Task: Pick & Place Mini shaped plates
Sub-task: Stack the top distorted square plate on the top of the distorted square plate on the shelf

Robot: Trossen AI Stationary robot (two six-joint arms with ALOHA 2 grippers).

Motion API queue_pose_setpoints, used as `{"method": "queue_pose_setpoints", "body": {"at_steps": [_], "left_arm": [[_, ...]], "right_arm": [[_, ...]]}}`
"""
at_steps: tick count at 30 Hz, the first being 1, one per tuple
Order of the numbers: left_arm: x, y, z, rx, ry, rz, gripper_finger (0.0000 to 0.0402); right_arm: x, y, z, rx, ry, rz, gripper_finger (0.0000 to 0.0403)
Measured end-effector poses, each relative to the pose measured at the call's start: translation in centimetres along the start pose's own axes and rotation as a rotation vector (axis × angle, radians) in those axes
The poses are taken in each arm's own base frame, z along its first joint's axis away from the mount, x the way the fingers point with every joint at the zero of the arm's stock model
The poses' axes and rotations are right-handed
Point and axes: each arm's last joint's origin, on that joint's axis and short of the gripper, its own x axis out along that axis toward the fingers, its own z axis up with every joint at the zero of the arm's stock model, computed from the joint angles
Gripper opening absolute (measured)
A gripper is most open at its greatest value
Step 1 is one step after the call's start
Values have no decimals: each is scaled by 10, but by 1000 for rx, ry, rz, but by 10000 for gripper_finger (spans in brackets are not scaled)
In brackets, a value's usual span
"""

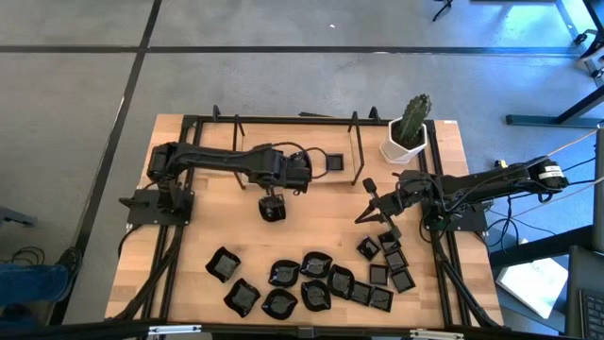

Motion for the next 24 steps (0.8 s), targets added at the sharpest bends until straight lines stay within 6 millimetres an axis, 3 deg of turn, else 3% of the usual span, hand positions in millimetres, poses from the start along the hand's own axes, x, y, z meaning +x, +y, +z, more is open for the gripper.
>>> {"method": "queue_pose_setpoints", "body": {"at_steps": [14, 24], "left_arm": [[55, 5, 0, -13, 36, 4, 2], [69, 2, -2, -26, 34, -24, 3]], "right_arm": [[0, 0, 0, 2, 0, 1, 16], [0, 0, 0, 0, 0, 0, 16]]}}
